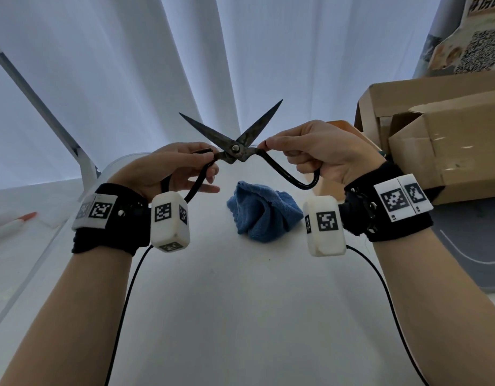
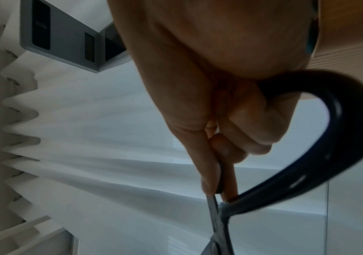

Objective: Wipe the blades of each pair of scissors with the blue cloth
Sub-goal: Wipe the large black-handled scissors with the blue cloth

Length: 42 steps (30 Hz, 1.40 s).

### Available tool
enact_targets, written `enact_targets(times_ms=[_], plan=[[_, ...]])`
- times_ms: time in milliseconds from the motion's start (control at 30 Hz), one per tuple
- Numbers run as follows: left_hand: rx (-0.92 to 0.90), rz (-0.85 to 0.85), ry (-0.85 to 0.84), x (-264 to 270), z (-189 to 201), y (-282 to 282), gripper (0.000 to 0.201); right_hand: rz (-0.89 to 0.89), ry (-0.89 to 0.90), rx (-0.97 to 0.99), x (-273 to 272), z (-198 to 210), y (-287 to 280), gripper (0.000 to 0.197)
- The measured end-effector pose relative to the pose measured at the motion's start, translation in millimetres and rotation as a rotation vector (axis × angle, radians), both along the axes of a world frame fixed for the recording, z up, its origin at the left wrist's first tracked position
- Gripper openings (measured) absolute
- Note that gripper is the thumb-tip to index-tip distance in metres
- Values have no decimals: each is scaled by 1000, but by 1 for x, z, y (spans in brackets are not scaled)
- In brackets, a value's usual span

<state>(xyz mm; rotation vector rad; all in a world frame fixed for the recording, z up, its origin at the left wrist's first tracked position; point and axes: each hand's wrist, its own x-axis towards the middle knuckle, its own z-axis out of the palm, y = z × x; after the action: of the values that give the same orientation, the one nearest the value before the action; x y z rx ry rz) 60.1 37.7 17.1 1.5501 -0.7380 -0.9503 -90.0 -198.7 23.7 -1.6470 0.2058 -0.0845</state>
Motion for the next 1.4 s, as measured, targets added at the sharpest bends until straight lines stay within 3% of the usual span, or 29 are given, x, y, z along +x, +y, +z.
enact_targets(times_ms=[67, 233, 367, 500, 533, 667, 867, 1000, 1067, 1167, 1267, 1400], plan=[[35, 24, 5, -5, 3, -1, 19, 3, 10, -9, 1, -2, 0, 28], [0, 180, 63, -2, 8, 6, 29, -13, 22, -1, 1, -3, -5, 28], [-239, 379, 283, 0, 4, 10, 29, -116, -49, 112, 4, -6, -9, 28], [-517, 355, 483, -6, -6, -1, 62, -169, -148, 243, 10, -8, -1, 31], [-556, 358, 494, -10, -8, -7, 62, -174, -168, 268, 12, -9, 2, 30], [-458, 363, 275, -25, -5, -36, 22, -162, -185, 303, 16, -11, 12, 22], [-478, 509, 180, -28, -2, -56, 11, -173, -218, 310, 16, -9, 25, 24], [-518, 567, 196, -20, 6, -54, 8, -209, -150, 389, 17, -4, 32, 54], [-532, 612, 198, -14, 9, -48, 7, -249, -86, 392, 17, -3, 32, 58], [-558, 689, 188, -6, 11, -37, 7, -243, -27, 321, 16, -6, 32, 51], [-609, 755, 203, 1, 15, -27, 4, -73, 44, 195, 15, -12, 33, 39], [-642, 772, 189, 2, 20, -21, 6, 132, 238, -240, 19, -20, 42, 28]])
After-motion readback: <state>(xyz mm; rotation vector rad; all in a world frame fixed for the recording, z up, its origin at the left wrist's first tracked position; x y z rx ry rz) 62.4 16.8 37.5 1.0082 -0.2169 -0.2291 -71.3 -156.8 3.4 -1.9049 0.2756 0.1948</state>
